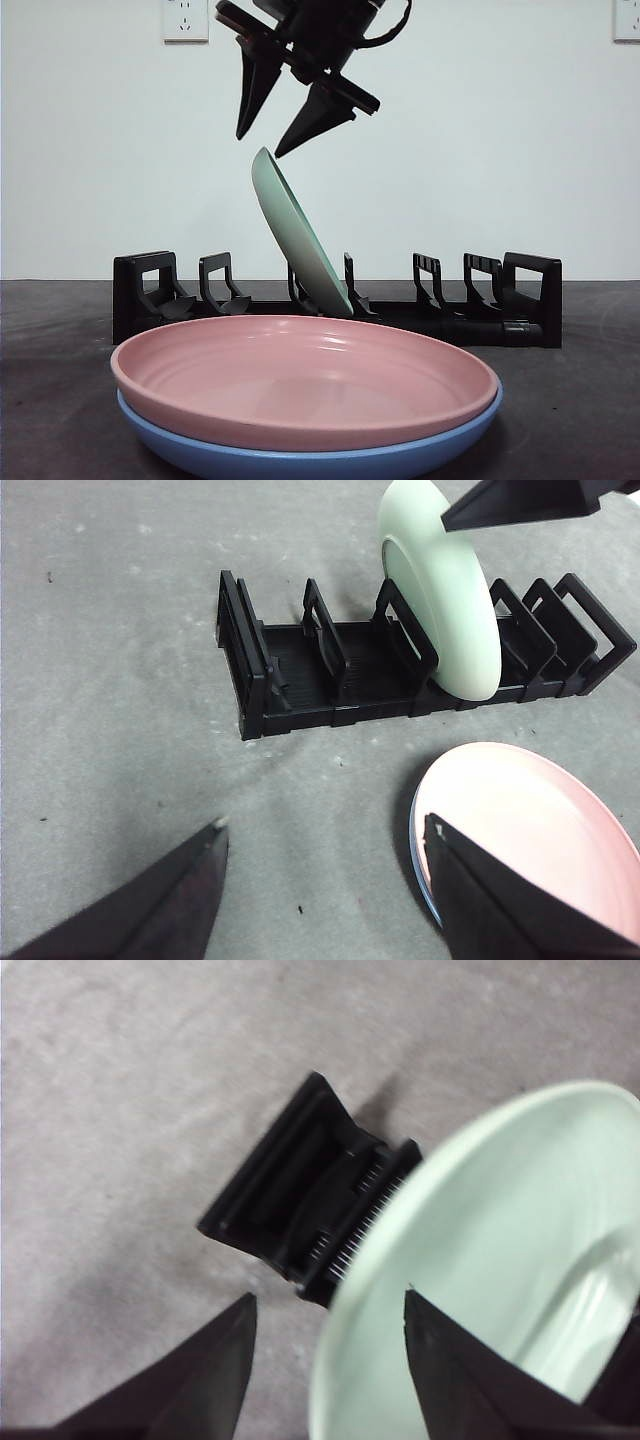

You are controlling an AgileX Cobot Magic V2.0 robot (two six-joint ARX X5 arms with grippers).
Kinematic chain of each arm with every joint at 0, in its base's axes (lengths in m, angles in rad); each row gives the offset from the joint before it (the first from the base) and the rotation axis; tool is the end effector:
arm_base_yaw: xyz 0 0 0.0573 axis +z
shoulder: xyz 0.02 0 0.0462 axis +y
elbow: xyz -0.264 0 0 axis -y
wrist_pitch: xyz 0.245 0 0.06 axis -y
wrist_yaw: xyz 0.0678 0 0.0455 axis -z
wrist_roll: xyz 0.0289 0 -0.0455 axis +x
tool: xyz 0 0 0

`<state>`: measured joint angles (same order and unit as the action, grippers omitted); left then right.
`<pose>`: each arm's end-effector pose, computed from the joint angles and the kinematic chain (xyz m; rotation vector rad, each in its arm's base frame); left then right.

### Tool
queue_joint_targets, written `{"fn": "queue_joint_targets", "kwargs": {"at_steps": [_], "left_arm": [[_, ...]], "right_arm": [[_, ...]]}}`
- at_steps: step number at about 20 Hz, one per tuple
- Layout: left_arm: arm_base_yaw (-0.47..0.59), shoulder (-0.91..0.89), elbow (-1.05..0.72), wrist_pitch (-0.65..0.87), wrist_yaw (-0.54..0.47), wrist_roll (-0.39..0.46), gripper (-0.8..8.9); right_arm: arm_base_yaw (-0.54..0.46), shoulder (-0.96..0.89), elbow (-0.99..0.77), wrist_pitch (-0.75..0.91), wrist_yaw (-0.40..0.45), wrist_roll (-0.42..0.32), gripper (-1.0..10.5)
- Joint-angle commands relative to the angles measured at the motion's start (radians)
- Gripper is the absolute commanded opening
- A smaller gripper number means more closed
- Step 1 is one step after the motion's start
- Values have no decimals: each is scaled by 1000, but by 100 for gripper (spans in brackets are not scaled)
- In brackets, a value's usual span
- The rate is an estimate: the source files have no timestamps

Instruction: Place the plate

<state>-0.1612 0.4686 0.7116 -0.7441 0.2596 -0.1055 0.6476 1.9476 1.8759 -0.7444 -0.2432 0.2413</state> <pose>0.0894 -0.0221 0.2939 -0.1266 0.5255 -0.3850 0.3399 0.2658 0.3214 0.0436 0.9191 0.7331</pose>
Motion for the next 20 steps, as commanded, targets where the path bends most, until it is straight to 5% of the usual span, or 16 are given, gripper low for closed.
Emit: {"fn": "queue_joint_targets", "kwargs": {"at_steps": [1,7,14,20], "left_arm": [[0,0,15,10,-2,8,304],[0,0,15,10,-2,8,304],[0,0,15,10,-2,8,304],[0,0,15,8,-2,8,304]], "right_arm": [[4,24,29,0,-5,13,233],[5,50,29,-32,-19,14,225],[10,51,30,-46,-19,12,49],[16,13,32,-45,-26,5,19]]}}
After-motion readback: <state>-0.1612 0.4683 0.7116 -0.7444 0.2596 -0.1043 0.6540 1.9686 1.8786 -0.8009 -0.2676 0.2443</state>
